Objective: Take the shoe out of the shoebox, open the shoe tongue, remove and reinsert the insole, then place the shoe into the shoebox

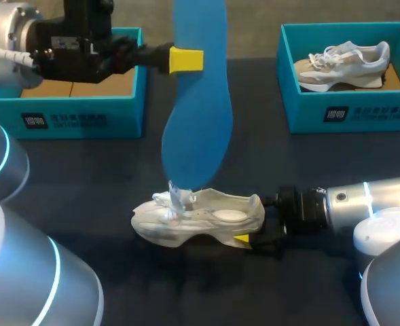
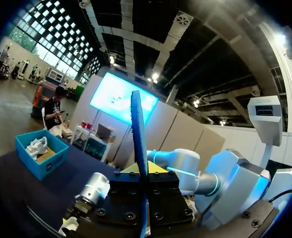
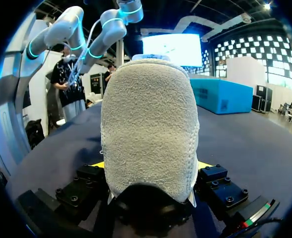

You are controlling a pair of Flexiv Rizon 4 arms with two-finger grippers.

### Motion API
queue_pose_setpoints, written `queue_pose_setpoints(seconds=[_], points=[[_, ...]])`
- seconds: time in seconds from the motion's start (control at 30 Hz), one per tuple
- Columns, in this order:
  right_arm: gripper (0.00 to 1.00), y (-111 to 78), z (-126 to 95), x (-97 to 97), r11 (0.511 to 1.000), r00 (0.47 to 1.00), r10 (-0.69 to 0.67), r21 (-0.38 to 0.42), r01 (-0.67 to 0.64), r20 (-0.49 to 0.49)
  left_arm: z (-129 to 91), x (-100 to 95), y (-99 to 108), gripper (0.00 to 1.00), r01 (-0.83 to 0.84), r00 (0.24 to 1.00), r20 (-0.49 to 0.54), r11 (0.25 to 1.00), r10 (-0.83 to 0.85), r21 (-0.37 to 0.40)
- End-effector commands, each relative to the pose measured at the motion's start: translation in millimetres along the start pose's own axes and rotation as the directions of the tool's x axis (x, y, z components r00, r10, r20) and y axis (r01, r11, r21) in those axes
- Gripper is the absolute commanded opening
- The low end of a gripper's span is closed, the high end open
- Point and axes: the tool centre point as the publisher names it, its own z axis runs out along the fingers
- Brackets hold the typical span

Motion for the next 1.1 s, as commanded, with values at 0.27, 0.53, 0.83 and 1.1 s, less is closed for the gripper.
queue_pose_setpoints(seconds=[0.27,0.53,0.83,1.1], points=[[0.00,1.9,0.9,1.1,1.000,1.000,0.001,0.006,-0.001,0.000,1.3,7.3,-2.3,0.00,-0.001,1.000,0.011,1.000,0.001,0.009],[0.00,1.9,0.9,1.1,1.000,1.000,0.001,0.006,-0.001,0.000,6.1,9.3,-4.9,0.00,0.000,1.000,0.012,1.000,0.000,-0.001],[0.00,1.9,0.9,1.1,1.000,1.000,0.001,0.006,-0.001,0.000,8.6,14.5,-7.5,0.00,0.006,1.000,0.024,1.000,-0.005,-0.002],[0.00,1.9,0.9,1.1,1.000,1.000,0.001,0.006,-0.001,0.000,11.6,21.1,-11.2,0.00,-0.003,1.000,0.026,1.000,0.004,-0.012]])
